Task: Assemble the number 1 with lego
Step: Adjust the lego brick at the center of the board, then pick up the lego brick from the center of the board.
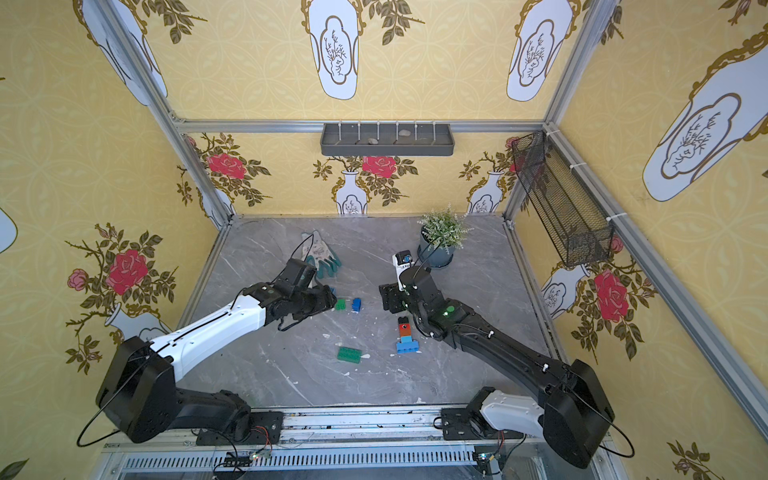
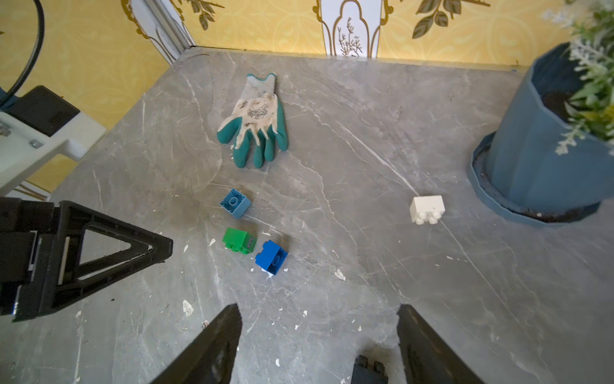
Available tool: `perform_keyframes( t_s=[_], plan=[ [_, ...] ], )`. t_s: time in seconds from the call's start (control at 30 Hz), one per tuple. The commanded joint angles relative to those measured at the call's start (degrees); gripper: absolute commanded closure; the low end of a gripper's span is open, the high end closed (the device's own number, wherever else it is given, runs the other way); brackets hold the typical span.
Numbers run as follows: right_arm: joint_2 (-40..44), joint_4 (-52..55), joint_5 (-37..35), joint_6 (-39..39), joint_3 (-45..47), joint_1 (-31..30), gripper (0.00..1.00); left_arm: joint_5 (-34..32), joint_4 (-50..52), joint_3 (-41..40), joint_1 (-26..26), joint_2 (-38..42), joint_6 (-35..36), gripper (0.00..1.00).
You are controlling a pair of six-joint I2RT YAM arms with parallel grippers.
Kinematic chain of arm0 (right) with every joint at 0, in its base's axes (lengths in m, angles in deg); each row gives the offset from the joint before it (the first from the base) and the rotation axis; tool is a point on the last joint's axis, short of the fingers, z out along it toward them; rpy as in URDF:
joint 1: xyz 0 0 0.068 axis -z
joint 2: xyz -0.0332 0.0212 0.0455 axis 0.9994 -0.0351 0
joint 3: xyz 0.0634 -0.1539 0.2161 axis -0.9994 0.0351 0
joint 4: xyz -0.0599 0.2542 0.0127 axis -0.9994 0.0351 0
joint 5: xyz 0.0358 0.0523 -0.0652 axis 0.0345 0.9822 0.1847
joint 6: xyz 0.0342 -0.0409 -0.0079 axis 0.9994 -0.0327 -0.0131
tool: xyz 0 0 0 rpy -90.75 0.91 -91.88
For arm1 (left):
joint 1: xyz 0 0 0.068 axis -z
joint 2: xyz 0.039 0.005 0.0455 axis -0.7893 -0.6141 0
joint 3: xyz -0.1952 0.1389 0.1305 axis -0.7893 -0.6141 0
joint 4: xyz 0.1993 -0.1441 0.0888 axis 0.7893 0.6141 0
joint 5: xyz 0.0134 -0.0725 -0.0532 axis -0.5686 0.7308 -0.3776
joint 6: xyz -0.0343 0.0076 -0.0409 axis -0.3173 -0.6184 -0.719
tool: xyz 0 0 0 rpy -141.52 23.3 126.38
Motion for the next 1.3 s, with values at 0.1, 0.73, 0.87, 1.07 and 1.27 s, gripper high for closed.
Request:
perform_keyframes(
  t_s=[0.1, 0.73, 0.87, 1.07, 1.27],
  plan=[
    [1.3, 2.1, -1.4, 2.9, 0.7, 0.6, 0.24, -4.3, 5.4, 6.5, 1.0, -9.0, 1.3, 0.30],
    [3.8, 4.0, -2.5, 3.6, 2.9, 2.0, 0.23, -5.0, 11.7, 21.3, 1.6, -27.5, 2.8, 0.38],
    [3.3, 3.9, -2.8, 3.5, 2.8, 2.0, 0.23, -5.3, 12.1, 22.3, 1.6, -29.0, 1.7, 0.38],
    [2.9, 4.0, -3.3, 3.4, 2.7, 2.4, 0.23, -4.8, 12.2, 23.0, 1.6, -30.8, 1.8, 0.43],
    [2.5, 3.9, -3.3, 3.1, 2.5, 2.6, 0.23, -3.9, 11.6, 23.1, 1.6, -32.1, 2.0, 0.49]
  ],
)
